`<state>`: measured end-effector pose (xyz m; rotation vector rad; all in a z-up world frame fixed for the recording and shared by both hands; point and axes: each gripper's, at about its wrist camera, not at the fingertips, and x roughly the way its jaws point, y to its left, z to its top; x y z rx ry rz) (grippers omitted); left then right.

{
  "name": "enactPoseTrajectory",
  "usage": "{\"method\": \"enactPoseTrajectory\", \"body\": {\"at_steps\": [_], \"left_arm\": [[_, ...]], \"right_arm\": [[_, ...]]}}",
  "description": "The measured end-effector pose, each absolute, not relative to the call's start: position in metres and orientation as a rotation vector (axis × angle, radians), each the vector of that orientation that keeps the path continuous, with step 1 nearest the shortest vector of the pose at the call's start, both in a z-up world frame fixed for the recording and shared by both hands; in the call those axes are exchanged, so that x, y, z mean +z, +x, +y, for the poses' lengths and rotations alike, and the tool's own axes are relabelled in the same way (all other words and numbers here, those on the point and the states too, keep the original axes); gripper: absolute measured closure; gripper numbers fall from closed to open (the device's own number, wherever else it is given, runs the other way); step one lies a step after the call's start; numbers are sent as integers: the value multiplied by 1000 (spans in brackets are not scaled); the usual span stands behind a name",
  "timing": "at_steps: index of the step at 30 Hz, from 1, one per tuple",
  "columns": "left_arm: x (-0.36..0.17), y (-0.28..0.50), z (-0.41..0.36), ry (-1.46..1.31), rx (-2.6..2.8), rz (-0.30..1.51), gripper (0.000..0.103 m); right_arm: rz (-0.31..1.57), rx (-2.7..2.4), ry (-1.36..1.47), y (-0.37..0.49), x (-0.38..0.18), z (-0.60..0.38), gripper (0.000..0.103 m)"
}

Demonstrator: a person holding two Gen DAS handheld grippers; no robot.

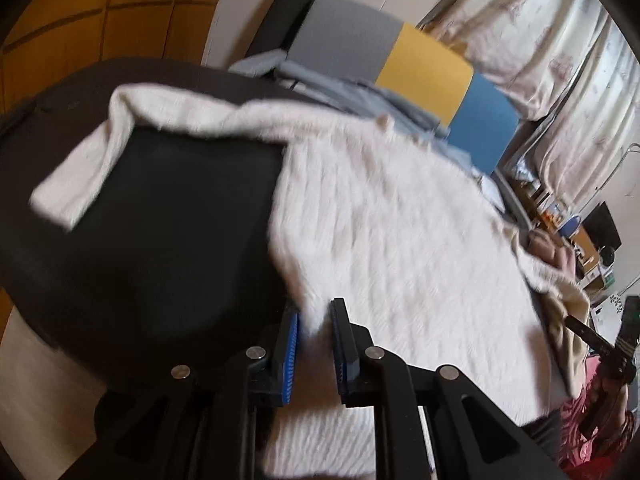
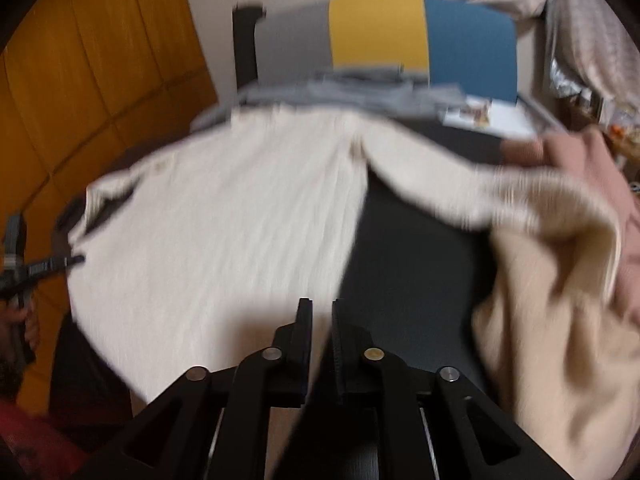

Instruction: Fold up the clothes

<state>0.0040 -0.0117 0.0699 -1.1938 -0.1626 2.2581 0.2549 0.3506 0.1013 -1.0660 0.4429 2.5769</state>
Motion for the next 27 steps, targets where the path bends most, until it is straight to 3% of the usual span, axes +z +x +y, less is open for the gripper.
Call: {"method": "enactPoseTrajectory", "body": {"at_steps": [2,6,12,16,17,18,19,20,24,27], "left_arm": [[73,-6,5,-1194,2260,-118,86],[72,-23,34,-1252,2284,62,86],[49,-40,39,-1333,2272,58,85],[41,-51,16,-1368,2253,-87,85],[41,-55,8,-1374,2239,-134,85],[41,-58,-1,-1372,2242,-167,85],[41,-61,-11,-1369,2255,-193,84],[43,-66,-22,-1359,2303,-193,79],[53,-88,-66,-1321,2537,-139,76],[53,-108,-76,-1337,2592,22,71]], "right_arm": [[424,2594,-1071,228,105,353,84],[193,2584,-1146,159,94,345,77],[60,2584,-1170,61,70,334,74],[47,2469,-1212,29,49,346,73],[44,2420,-1202,28,44,350,61],[68,2376,-1168,32,43,356,43],[93,2340,-1140,35,42,362,39],[123,2332,-1130,38,41,367,37],[191,2345,-1121,43,39,374,36],[161,2339,-1115,43,38,371,36]]}}
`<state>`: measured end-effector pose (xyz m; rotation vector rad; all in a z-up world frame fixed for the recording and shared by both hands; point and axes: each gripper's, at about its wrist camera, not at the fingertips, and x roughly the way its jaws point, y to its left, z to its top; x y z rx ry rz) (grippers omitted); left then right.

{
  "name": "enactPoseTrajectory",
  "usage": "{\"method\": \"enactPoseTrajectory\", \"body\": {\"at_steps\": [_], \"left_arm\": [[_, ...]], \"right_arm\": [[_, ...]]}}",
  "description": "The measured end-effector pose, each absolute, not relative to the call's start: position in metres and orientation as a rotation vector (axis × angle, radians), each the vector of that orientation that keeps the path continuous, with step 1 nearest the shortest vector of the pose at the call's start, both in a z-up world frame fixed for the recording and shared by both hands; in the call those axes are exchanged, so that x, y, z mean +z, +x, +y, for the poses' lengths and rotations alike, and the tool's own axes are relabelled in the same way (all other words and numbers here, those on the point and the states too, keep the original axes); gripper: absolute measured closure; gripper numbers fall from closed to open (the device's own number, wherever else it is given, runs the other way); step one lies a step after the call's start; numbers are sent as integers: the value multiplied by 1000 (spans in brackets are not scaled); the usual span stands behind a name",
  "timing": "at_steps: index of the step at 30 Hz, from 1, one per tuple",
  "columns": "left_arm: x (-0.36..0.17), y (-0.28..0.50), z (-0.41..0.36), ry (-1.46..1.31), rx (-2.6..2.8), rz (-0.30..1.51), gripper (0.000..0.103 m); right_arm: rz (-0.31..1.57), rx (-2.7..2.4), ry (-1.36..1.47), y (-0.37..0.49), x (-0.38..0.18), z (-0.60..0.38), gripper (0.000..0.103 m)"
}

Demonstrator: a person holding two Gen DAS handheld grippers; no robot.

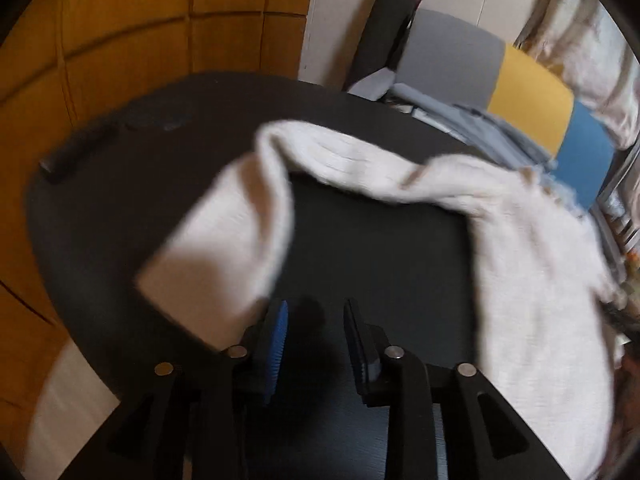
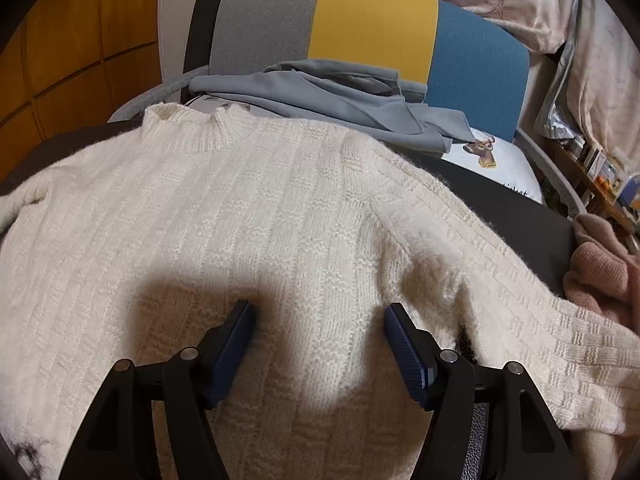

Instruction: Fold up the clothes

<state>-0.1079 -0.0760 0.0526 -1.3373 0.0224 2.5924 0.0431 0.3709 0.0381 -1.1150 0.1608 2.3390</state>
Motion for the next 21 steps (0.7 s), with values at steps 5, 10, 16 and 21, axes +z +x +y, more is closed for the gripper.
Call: {"method": "enactPoseTrajectory", "body": {"at_steps": [5,10,16,21], "left_arm": [[38,-127,-57,-1304,2637,447,68],[45,-140,-63,-1342,2607,453,100],[88,-152,-87,-1306,2609,409,103],[141,-166,-121,-1254,2566,167,103]], "right_arm": [[133,2332,-1113,39,37,369,36],[144,2336,-1111,40,37,370,35],[146,2336,-1109,39,37,370,35],[143,2334,-1109,39,37,370,35]]}}
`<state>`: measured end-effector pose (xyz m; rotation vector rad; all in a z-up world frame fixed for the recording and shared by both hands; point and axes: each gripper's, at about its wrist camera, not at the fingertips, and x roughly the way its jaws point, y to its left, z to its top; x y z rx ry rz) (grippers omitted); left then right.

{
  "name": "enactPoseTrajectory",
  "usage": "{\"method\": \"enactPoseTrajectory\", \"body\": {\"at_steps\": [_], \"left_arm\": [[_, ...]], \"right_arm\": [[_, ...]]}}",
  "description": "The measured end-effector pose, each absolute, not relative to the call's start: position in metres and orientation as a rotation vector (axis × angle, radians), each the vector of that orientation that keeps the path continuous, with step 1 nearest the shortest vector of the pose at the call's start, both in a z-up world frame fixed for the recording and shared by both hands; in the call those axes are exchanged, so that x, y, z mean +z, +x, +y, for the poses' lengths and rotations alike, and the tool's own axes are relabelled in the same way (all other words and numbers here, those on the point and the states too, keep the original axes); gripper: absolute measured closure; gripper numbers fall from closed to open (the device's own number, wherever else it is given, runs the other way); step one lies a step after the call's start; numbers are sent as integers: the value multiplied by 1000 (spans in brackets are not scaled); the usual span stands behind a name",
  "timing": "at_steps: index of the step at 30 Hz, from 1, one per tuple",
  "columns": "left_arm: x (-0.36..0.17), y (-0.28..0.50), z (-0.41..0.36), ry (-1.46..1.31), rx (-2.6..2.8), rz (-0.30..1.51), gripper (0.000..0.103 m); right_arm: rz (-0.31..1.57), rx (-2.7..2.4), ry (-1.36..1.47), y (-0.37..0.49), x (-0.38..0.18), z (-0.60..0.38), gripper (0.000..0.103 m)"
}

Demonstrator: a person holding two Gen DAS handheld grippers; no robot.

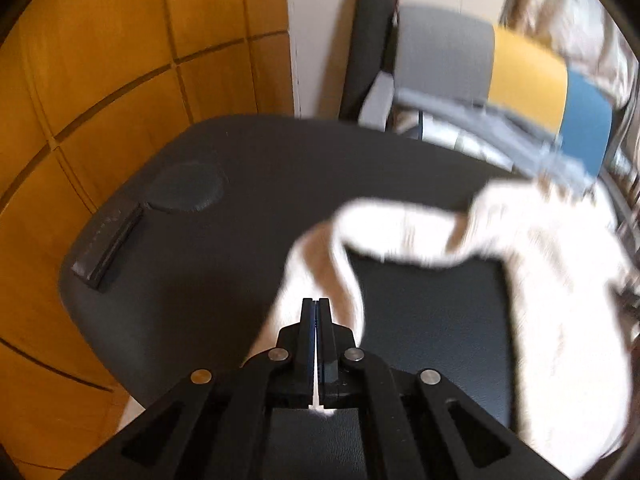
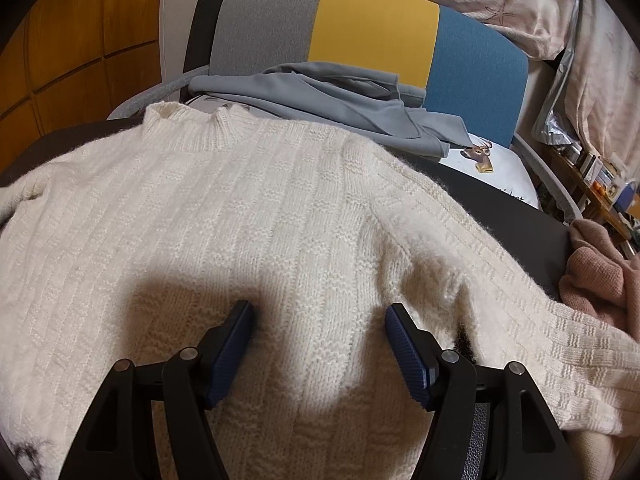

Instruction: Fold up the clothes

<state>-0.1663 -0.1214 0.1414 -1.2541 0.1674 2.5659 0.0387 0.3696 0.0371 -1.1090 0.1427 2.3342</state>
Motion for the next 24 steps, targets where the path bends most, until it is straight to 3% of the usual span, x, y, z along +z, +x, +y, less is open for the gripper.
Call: {"method": "enactPoseTrajectory", "body": {"at_steps": [2,3,5,12,15,19,20,21,22,24], "left_arm": [[150,-166,-124,-1214,2523,159,101],[150,-165,-123,-1206,2527,185,85],[141,-161,-117,-1220,2497,208,74],[78,-163,-92,-1351,2418,66,69],[63,-169,-77,-1369,2465,177,68],[37,-180,-62,-1434,2578,477,67],[39,-181,-61,-1419,2573,471,71],[40,-181,-61,-1404,2568,465,90],[42,-182,-60,-1393,2562,458,98],[54,-181,-61,-1370,2539,439,97]], "right_arm": [[147,2335,-1108,39,37,370,34],[149,2336,-1108,39,37,370,34],[154,2337,-1106,39,37,371,34],[161,2339,-1107,40,37,372,33],[162,2338,-1107,40,37,371,33],[157,2336,-1107,40,37,371,33],[158,2337,-1107,40,37,371,33],[161,2337,-1107,40,37,372,32],[163,2338,-1107,40,37,372,32],[167,2339,-1108,41,37,373,32]]}}
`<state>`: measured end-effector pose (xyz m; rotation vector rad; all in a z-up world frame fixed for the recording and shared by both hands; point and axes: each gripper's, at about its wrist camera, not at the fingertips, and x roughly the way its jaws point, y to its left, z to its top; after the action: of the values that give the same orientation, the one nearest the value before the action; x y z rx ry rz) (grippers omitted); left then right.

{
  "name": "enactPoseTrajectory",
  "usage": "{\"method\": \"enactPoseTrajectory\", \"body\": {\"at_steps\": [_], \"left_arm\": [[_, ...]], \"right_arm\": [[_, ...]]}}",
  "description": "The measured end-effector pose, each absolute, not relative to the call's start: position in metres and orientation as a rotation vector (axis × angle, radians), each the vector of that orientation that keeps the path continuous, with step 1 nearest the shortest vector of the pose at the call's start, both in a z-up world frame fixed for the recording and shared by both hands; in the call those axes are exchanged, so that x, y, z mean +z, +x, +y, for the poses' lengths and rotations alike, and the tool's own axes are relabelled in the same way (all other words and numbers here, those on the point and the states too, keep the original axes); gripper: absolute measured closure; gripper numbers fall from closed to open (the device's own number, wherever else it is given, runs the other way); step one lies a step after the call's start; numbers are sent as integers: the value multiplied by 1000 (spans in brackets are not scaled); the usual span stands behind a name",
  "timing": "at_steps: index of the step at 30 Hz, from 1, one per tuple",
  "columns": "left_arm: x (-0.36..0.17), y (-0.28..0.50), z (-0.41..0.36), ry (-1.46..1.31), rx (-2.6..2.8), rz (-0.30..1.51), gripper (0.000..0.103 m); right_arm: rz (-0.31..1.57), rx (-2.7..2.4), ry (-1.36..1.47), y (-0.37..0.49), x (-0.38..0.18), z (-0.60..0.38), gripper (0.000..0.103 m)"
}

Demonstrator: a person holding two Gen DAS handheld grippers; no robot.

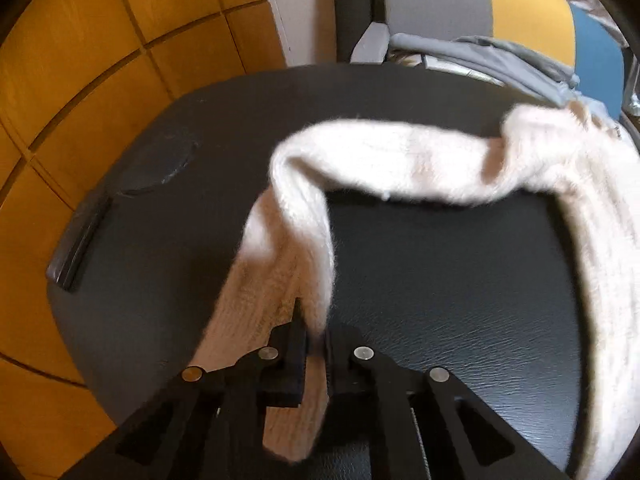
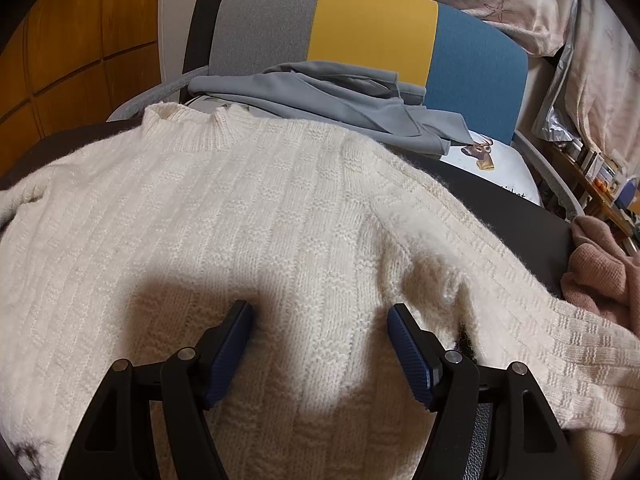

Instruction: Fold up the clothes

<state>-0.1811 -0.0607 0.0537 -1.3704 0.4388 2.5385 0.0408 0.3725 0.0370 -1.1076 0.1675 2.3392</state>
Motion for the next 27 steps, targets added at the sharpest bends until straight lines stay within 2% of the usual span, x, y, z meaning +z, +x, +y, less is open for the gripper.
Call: {"method": "enactPoseTrajectory", "body": {"at_steps": [3,6,15,21,23,27], "left_arm": [[79,-179,-63,-1327,2517,438,98],[108,-186,-82,-1315,2519,303,98],[202,-194,-167,-1162,2368,-397,98],[204,-206,-231,-1133,2364,-822,98],[190,-219,-238,-1196,2378,-838,98],[141,-238,-230,-1408,2396,-720,98]], "right_arm": [[174,2341,-1108,41,37,373,32],[182,2342,-1109,42,37,374,32],[199,2346,-1109,42,37,375,31],[198,2345,-1110,42,37,375,31],[195,2344,-1110,42,37,375,31],[191,2342,-1109,42,37,374,31]]}}
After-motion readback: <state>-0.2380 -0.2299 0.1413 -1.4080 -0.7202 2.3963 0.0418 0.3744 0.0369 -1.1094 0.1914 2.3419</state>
